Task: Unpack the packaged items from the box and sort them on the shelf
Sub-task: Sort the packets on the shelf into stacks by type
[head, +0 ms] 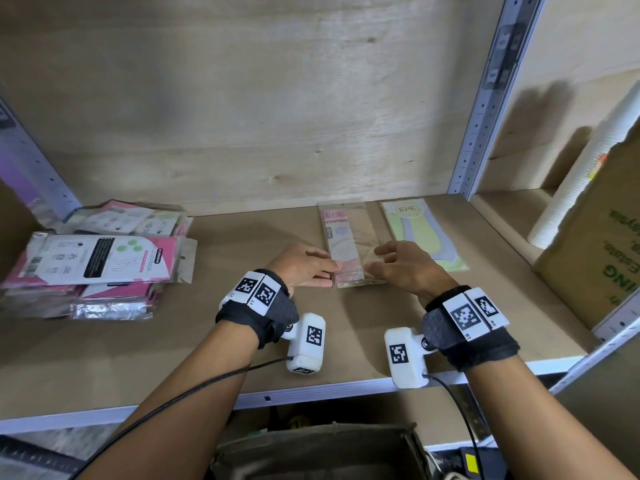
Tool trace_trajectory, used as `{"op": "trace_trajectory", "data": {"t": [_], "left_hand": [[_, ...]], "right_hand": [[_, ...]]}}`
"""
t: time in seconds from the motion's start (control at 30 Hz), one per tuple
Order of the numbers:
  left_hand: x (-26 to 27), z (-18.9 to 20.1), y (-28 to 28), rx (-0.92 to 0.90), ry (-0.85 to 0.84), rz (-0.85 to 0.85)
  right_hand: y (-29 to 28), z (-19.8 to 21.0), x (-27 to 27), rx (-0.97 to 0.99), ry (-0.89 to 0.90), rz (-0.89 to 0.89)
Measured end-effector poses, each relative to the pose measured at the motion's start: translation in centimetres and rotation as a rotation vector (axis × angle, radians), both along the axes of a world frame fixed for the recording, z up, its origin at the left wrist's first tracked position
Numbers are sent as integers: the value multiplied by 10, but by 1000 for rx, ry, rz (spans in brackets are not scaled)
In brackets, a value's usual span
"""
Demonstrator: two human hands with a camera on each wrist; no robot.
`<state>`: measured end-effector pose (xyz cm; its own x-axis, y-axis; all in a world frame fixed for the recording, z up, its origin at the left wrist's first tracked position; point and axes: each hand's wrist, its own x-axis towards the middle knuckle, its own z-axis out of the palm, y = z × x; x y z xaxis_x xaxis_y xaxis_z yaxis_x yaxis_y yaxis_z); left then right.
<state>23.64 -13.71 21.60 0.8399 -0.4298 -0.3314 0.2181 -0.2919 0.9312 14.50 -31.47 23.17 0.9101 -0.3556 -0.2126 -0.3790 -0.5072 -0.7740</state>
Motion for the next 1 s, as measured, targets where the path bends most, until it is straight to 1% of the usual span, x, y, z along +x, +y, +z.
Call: {"op": "trace_trajectory", "data": {"t": [0.13, 0.2, 0.27, 0.33, 0.43, 0.5, 0.57, 0.67, 0.77, 0.9, 1.0], "left_hand": [[1, 4, 6, 11, 12, 2], [4, 9, 17, 16, 18, 55], [7, 17, 37, -4, 9, 113], [11, 26, 64, -36, -22, 146], [16, 39, 105, -91, -83, 233], [17, 47, 134, -108, -131, 305], [18, 54, 160, -104, -185, 362], [19, 62, 210, -86, -262, 445], [18, 64, 253, -66, -321, 500], [15, 60, 301, -44, -355, 607], [14, 59, 324, -41, -364, 636]], "right_hand": [[1, 3, 0, -24, 10, -3], [3, 8, -1, -108, -2, -16], [9, 13, -3, -172, -58, -44], [22, 18, -3, -152, -138, -68], [50, 24, 2, -64, -177, 2], [79, 29, 9, 104, -163, 70], [108, 33, 17, 289, -103, 129], [159, 36, 41, 362, 10, 239], [204, 34, 69, 335, 61, 272], [258, 25, 107, 310, 53, 284], [287, 13, 129, 134, 47, 304]]}}
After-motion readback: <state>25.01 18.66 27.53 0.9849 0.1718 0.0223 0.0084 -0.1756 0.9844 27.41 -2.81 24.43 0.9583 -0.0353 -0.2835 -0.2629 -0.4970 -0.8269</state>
